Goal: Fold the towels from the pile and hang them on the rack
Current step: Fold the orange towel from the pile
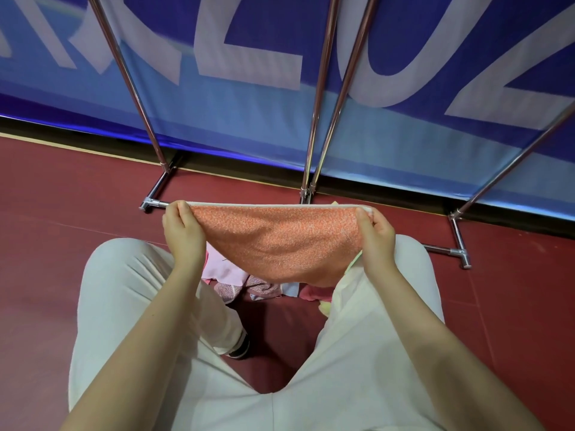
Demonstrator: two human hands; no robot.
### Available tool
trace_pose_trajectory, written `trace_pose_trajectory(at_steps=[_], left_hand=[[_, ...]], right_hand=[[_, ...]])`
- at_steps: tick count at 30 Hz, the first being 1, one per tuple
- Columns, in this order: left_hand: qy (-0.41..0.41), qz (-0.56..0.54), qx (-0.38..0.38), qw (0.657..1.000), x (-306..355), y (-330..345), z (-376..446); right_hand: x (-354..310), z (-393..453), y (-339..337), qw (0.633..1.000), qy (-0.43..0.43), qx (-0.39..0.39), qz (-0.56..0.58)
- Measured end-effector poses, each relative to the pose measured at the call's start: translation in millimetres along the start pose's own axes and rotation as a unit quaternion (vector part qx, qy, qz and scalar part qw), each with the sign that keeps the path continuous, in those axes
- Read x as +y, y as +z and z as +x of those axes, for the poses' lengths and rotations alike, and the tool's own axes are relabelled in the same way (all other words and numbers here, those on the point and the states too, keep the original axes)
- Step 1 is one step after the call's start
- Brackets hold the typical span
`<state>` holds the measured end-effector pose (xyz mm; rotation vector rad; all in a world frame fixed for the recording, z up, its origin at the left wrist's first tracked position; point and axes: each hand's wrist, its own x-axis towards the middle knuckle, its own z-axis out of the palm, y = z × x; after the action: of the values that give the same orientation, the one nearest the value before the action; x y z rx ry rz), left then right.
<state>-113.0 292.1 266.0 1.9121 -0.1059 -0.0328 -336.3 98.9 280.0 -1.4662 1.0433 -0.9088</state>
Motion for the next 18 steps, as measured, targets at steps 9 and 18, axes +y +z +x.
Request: trace_pose_trajectory(at_steps=[9,18], left_hand=[[0.128,0.074,0.003,0.989,6.6,6.0,-3.1],[0.12,0.174,0.065,0.975,5.3,-2.4,5.3]], right_hand=[[2.1,0.1,-4.0,0.999,0.015,0.029,0.025],[-1.7,-15.5,-1.0,0.996,-0.075,0.05,-0.009]])
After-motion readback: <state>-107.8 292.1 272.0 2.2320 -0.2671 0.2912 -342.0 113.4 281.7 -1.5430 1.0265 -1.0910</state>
